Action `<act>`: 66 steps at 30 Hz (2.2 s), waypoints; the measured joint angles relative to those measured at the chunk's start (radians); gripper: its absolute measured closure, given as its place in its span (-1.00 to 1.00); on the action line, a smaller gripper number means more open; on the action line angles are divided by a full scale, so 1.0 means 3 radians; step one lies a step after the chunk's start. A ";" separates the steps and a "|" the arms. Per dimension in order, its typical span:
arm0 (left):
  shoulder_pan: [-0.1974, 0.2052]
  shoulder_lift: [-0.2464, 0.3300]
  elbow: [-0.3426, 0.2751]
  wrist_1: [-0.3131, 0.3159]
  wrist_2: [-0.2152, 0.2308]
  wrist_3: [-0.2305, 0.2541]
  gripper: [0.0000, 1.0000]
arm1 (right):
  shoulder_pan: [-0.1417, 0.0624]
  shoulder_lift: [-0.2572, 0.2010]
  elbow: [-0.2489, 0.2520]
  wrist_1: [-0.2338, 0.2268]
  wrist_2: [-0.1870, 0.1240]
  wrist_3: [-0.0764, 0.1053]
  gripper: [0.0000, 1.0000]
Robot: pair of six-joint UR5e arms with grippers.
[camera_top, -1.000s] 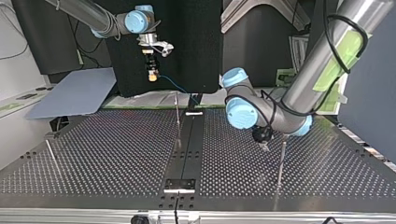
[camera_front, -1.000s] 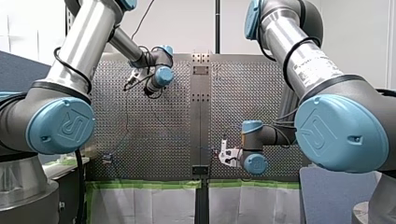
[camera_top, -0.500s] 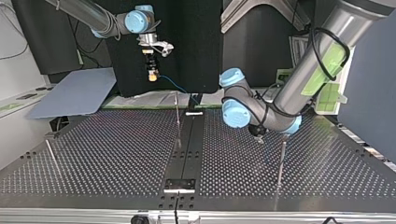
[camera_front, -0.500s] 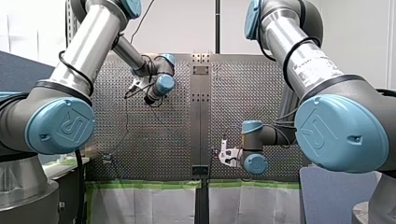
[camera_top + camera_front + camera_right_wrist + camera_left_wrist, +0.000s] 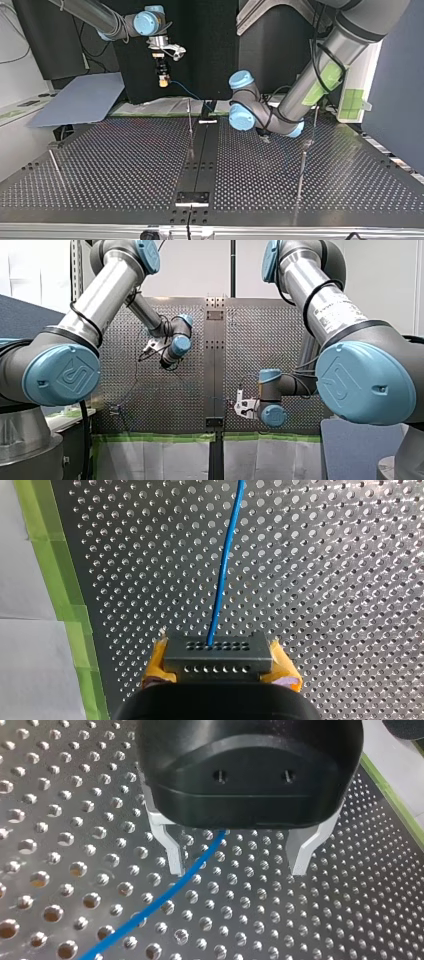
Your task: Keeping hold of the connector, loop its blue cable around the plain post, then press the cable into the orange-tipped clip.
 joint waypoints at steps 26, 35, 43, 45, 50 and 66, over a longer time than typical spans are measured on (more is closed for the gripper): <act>-0.0259 -0.0337 0.0041 0.0360 0.0395 -0.0441 -1.00 | 0.0030 0.0000 -0.0001 0.0017 0.0000 -0.0045 1.00; -0.0336 -0.0341 0.0031 0.0415 0.0657 -0.0737 -1.00 | 0.0042 -0.0004 -0.0001 0.0040 0.0000 -0.0076 1.00; -0.0334 -0.0447 0.0053 0.0313 0.0757 -0.0819 -1.00 | 0.0049 -0.0008 0.0000 0.0037 0.0000 -0.0091 1.00; -0.0345 -0.0507 0.0059 0.0309 0.0762 -0.0808 -1.00 | 0.0050 -0.0009 0.0000 0.0035 0.0000 -0.0092 1.00; -0.0353 -0.0590 0.0063 0.0338 0.0758 -0.0799 -1.00 | 0.0051 -0.0010 -0.0001 0.0031 0.0000 -0.0092 1.00; -0.0424 -0.0848 0.0120 0.0526 0.0797 -0.0767 -1.00 | 0.0058 -0.0011 -0.0001 0.0030 0.0000 -0.0092 1.00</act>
